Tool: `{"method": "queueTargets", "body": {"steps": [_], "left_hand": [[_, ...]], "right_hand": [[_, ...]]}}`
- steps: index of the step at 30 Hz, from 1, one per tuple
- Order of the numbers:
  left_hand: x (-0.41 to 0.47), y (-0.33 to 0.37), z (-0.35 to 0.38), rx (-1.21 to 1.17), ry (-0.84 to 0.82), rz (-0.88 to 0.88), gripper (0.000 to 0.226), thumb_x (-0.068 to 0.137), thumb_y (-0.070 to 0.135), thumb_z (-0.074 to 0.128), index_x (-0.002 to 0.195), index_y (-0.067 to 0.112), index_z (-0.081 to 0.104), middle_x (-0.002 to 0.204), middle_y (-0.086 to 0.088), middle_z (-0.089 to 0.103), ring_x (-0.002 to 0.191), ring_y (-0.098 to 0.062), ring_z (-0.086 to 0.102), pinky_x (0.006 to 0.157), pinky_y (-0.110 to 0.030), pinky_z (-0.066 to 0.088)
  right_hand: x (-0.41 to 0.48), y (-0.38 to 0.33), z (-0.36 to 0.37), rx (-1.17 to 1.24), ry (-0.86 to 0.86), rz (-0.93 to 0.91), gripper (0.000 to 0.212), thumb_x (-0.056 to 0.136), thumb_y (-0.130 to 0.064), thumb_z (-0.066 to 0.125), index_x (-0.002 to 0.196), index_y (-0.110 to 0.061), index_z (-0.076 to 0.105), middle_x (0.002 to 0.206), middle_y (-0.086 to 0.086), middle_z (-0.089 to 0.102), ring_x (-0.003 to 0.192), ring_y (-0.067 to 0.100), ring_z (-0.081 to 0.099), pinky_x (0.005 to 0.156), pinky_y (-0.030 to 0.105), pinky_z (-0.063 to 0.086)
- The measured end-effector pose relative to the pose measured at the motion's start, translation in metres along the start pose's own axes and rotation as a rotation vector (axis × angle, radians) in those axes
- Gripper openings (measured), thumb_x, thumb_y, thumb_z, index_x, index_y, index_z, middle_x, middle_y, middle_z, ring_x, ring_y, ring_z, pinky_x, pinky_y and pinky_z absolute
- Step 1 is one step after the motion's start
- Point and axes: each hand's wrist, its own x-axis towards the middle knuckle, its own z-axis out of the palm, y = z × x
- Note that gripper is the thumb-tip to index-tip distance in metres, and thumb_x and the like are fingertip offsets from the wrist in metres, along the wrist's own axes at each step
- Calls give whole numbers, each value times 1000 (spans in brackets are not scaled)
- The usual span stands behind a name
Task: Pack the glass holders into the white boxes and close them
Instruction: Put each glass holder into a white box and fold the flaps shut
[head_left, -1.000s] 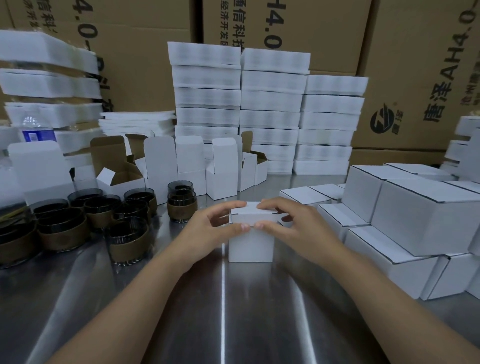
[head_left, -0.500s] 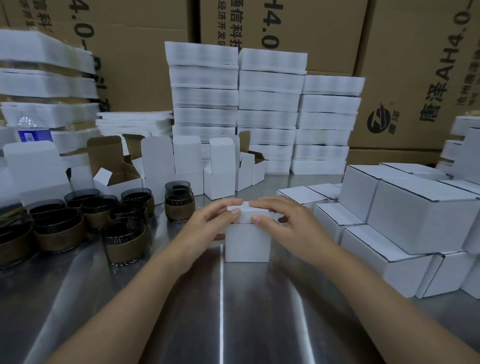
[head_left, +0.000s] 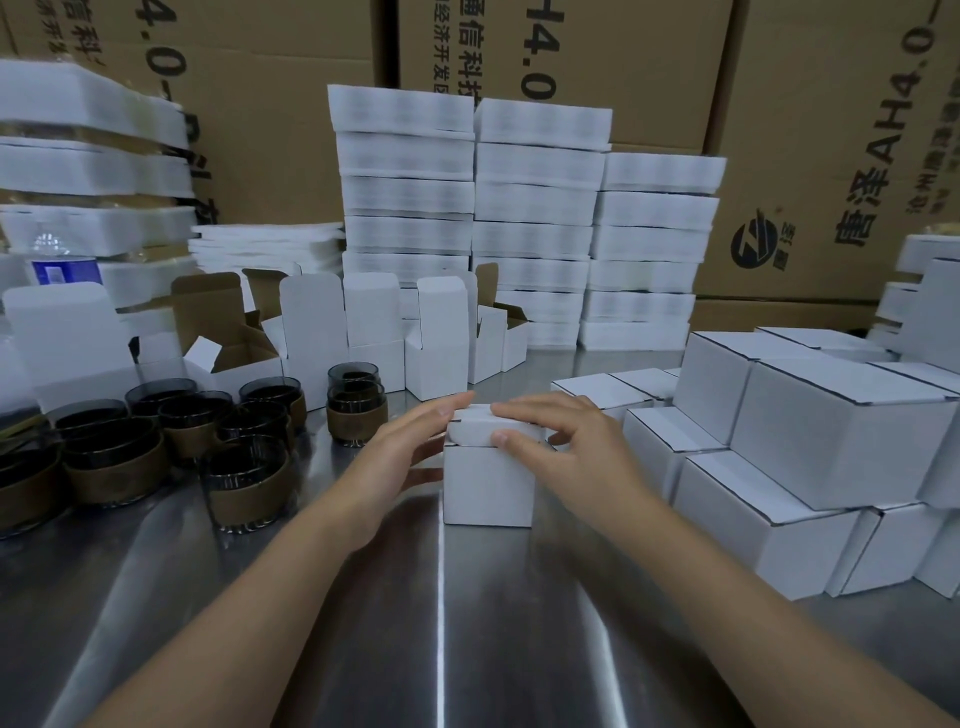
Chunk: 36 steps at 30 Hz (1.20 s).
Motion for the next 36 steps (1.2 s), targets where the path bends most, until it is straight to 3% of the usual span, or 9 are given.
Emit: {"method": "queueTargets", "body": {"steps": [3,7,14,17,20,27,29,32,36], "left_hand": [[2,-4,0,-51,51,20,43,66,53,66,106,38,62,103,10,72,94,-5,68,67,-19,53],[3,-5,0,-84,75,23,19,69,43,70,68,27,58,84,3,70,84,-11,69,63,-23,53],[2,-3,5,-51,164,46,27,82,31,65,92,8,75,100,-9,74,97,-17,69,76,-25,58],[0,-1,6,-57,153,63,27,70,31,69,83,8,76,96,-8,74,94,-18,68,82,-30,57],[0,-1,5,-71,138,69,17,65,26,72,72,12,77,90,1,75,89,-13,69,77,-25,57],[-1,-1,3,-60,111,76,24,60,41,71,67,19,77,83,3,74,86,-10,69,70,-20,54],[-1,-1,3,-74,121,63,27,60,44,70,71,21,78,85,2,74,86,-11,70,71,-21,54],[0,-1,3,-96,136,26,23,67,42,69,74,22,78,87,0,74,87,-12,70,71,-21,54],[1,0,3,-64,152,2,22,85,20,65,66,21,76,79,4,73,81,-9,70,71,-22,52]], "right_hand": [[1,-1,3,103,4,39,33,82,-24,71,85,-56,64,101,-33,59,108,-5,43,76,5,36],[1,-1,2,130,-10,41,32,82,-22,72,85,-54,66,103,-31,61,108,-6,43,75,2,34],[1,-3,0,-28,-5,0,24,84,-27,69,94,-49,67,108,-25,64,108,0,46,84,15,38],[0,-3,-1,-89,25,-16,21,84,-29,69,100,-42,71,108,-24,65,106,1,48,90,17,37],[-1,-4,0,-118,43,-31,20,84,-30,69,101,-41,72,109,-23,66,105,1,49,93,13,35],[-1,-4,2,-126,34,-80,20,84,-30,70,102,-38,72,105,-26,65,100,-2,45,96,12,30],[1,-3,-1,-95,-12,-65,21,84,-29,70,103,-39,72,102,-31,61,101,2,45,87,5,30],[2,-1,-3,-102,-55,-64,24,85,-27,69,104,-40,70,102,-33,59,94,-3,41,77,10,31],[1,-2,-5,-135,-65,-73,27,84,-23,68,103,-43,69,104,-32,58,95,-4,43,84,3,28]]}}
